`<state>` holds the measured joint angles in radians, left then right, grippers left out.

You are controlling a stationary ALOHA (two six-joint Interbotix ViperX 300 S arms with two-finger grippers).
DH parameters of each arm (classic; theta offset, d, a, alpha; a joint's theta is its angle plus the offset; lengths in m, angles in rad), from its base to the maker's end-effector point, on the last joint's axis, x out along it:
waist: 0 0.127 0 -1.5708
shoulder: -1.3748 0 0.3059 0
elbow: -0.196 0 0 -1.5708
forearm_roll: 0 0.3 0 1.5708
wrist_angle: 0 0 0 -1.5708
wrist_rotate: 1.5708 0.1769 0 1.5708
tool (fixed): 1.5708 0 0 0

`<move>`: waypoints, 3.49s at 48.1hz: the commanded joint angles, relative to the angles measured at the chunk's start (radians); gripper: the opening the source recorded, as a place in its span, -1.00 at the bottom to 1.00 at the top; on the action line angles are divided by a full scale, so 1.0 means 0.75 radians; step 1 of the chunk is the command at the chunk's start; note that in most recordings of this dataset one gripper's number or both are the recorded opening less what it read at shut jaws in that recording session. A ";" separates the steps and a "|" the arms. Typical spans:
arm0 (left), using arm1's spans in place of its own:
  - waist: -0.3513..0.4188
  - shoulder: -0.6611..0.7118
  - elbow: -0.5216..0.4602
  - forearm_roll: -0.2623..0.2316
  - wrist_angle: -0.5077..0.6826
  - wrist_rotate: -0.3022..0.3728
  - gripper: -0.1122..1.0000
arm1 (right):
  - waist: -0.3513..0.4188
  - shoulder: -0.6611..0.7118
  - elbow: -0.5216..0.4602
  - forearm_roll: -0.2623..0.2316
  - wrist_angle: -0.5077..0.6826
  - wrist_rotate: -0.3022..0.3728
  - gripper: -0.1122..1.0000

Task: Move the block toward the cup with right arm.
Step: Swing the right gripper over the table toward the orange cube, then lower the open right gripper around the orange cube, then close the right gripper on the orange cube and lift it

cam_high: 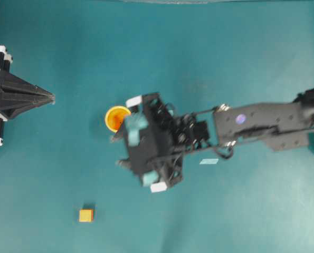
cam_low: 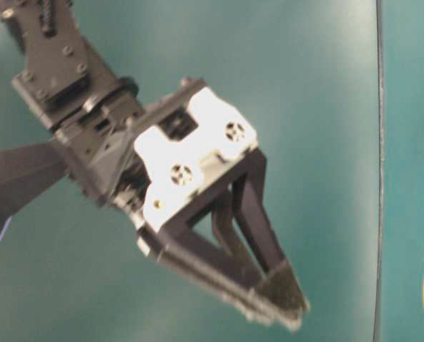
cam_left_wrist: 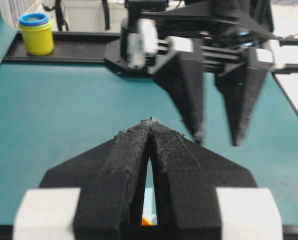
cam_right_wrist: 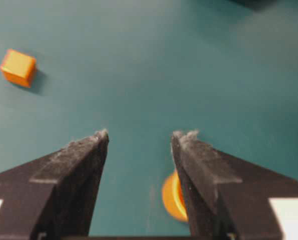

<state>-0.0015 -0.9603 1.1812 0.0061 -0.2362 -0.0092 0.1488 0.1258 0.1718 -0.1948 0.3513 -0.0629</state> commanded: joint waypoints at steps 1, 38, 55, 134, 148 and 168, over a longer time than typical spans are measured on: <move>0.002 0.010 -0.035 0.002 -0.006 -0.002 -0.80 | 0.033 0.008 -0.080 -0.002 0.010 -0.014 0.23; 0.002 0.010 -0.035 0.002 -0.006 -0.002 -0.80 | 0.110 0.266 -0.229 0.172 -0.162 -0.004 0.23; 0.002 0.012 -0.035 0.000 -0.006 -0.016 -0.80 | 0.139 0.354 -0.250 0.292 -0.305 0.082 0.23; 0.002 0.010 -0.031 0.000 0.033 -0.018 -0.80 | 0.172 0.704 -0.370 0.284 -0.630 0.323 0.23; 0.002 0.012 -0.031 0.002 0.035 -0.018 -0.80 | 0.166 0.712 -0.370 0.280 -0.626 0.317 0.23; 0.002 0.012 -0.031 0.002 0.033 -0.018 -0.80 | 0.166 0.728 -0.370 0.272 -0.612 0.317 0.23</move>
<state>-0.0031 -0.9603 1.1812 0.0061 -0.2056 -0.0215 0.2700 0.6949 -0.0844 0.0123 -0.1074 0.1764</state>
